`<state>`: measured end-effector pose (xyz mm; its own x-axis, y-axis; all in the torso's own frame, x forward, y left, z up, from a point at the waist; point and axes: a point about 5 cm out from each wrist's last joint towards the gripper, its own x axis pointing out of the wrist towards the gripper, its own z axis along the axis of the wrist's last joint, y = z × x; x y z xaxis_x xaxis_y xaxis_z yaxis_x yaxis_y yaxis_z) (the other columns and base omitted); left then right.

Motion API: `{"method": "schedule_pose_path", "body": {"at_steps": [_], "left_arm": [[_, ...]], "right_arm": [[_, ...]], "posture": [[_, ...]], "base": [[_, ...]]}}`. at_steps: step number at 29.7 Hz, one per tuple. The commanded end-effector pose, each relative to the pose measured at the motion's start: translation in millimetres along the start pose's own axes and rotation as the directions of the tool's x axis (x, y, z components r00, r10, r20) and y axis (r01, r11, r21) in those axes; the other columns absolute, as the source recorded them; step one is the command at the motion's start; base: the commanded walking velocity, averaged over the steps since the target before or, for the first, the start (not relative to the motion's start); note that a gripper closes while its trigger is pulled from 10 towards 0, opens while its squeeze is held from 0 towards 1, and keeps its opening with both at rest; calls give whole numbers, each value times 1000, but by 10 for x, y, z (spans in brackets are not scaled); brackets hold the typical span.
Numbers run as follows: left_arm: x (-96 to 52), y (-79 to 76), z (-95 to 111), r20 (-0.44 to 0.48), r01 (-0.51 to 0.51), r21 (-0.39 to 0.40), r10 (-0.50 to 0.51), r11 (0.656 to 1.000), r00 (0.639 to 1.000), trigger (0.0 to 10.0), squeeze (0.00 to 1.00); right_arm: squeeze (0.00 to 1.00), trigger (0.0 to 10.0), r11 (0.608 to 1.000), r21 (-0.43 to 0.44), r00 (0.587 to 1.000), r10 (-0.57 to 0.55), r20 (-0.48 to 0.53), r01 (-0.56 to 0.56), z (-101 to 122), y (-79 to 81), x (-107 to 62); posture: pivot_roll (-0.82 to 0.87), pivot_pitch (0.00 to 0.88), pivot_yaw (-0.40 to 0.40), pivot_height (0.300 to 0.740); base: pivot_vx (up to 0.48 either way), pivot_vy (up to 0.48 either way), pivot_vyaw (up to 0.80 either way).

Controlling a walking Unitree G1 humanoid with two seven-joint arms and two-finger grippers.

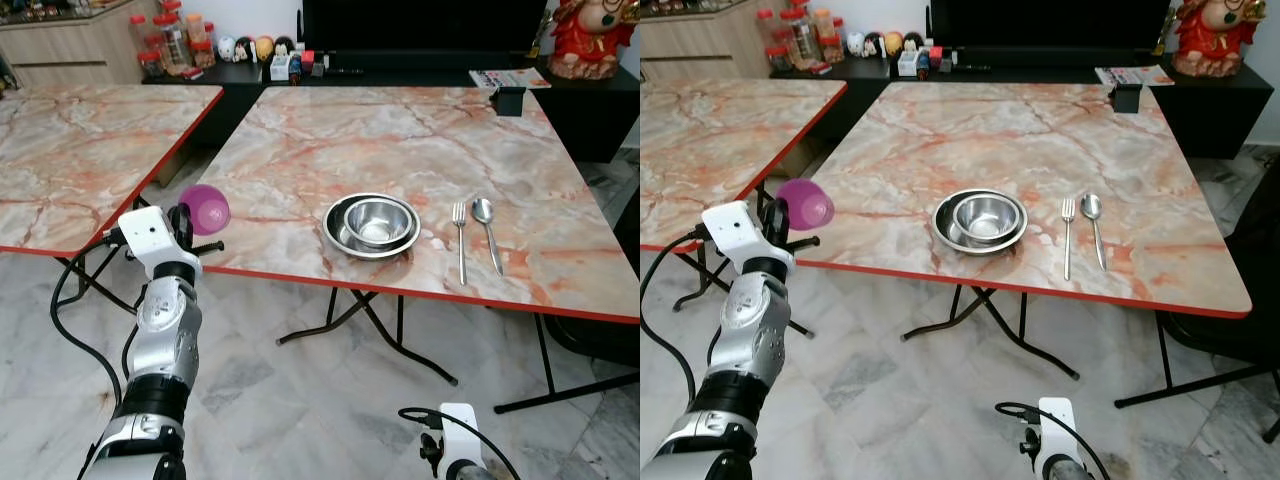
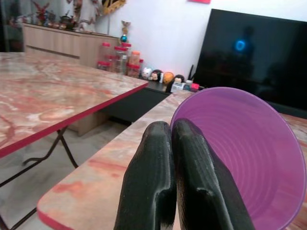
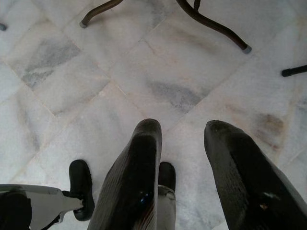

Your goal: Setting the table

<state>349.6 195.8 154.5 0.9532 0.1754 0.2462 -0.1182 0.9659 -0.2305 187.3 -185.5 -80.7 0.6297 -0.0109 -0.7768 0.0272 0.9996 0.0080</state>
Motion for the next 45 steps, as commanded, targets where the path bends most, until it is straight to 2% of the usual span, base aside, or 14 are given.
{"method": "schedule_pose_path", "body": {"at_steps": [1, 5, 9, 23, 36, 45], "left_arm": [[42, -35, 46, 3, 22, -17, -22, 1000, 1000, 10000, 0], [58, -54, 60, -21, 54, -37, -55, 998, 998, 10000, 0], [73, -62, 77, -23, 69, -35, -70, 997, 997, 10000, 0], [91, -27, 122, -26, 76, -37, -77, 996, 997, 10000, 0], [102, -72, 121, -42, 109, -50, -111, 993, 993, 10000, 0], [115, -103, 114, -58, 143, -54, -146, 988, 987, 10000, 0]], "right_arm": [[0, 10000, 1000, 13, 1000, -3, -14, 3, -35, 11, -5], [0, 10000, 999, 39, 1000, -4, -14, 5, -45, 12, -7], [0, 10000, 1000, 18, 1000, 7, -1, -7, -21, 29, -3], [0, 10000, 1000, 24, 1000, 3, -1, -3, -7, 40, 3], [0, 10000, 999, 47, 1000, 0, -9, 0, -31, 45, -1], [0, 10000, 1000, 23, 1000, 0, -14, 1, -36, 33, -3]], "posture": [[-185, 0, 67, 740], [-188, 0, 77, 740], [-185, 0, 77, 740], [-184, 0, 83, 740], [-184, 0, 83, 740], [-186, 0, 81, 740]], "base": [[262, 0, 0], [266, 0, 0], [268, 0, 0], [275, 0, 0], [278, 0, -35], [277, 0, 0]]}}
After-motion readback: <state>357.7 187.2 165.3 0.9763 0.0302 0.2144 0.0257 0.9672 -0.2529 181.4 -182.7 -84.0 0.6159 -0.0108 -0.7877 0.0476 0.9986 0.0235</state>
